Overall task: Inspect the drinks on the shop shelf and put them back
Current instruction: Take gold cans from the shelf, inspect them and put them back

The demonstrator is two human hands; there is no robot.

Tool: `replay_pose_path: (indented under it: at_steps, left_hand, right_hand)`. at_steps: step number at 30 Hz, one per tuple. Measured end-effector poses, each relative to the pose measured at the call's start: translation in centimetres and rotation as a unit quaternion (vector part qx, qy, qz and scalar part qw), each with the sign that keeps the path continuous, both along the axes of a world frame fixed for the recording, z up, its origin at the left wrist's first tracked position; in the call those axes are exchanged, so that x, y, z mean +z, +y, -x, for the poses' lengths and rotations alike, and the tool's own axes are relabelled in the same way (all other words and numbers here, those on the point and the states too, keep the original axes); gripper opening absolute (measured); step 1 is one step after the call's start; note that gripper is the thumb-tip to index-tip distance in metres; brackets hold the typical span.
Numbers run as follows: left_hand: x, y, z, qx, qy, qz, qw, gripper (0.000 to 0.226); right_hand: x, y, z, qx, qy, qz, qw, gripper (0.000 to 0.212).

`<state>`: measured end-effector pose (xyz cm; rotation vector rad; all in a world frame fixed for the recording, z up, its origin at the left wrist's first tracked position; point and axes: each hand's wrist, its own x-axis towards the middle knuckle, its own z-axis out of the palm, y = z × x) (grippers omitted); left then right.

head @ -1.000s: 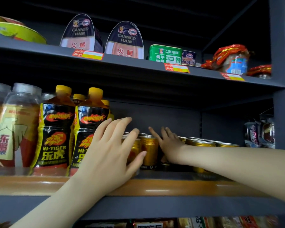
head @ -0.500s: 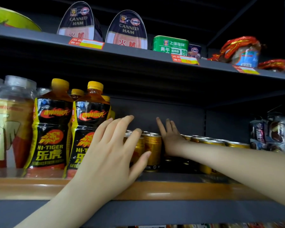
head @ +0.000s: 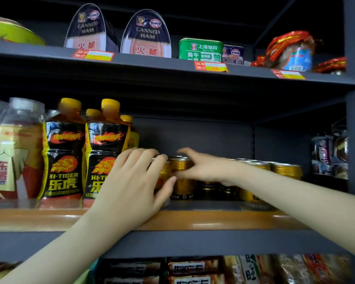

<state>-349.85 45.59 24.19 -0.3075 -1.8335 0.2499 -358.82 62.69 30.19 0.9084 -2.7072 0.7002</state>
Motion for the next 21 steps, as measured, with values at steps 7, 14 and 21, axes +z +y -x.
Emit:
replay_pose_path:
  at_steps: [7, 14, 21]
  left_hand:
    - [0.1, 0.0, -0.3, -0.014, -0.013, 0.001, 1.0, 0.045]
    - [0.2, -0.1, -0.4, -0.044, -0.019, -0.013, 0.999, 0.05]
    - [-2.0, 3.7, -4.9, -0.138, 0.017, -0.104, 0.985, 0.064]
  right_hand:
    - [-0.7, -1.0, -0.1, -0.066, 0.089, -0.006, 0.994, 0.085]
    - [-0.6, 2.1, -4.6, -0.017, 0.298, 0.037, 0.954, 0.085]
    - [-4.0, 7.2, -12.2, 0.025, 0.447, 0.087, 0.89, 0.083]
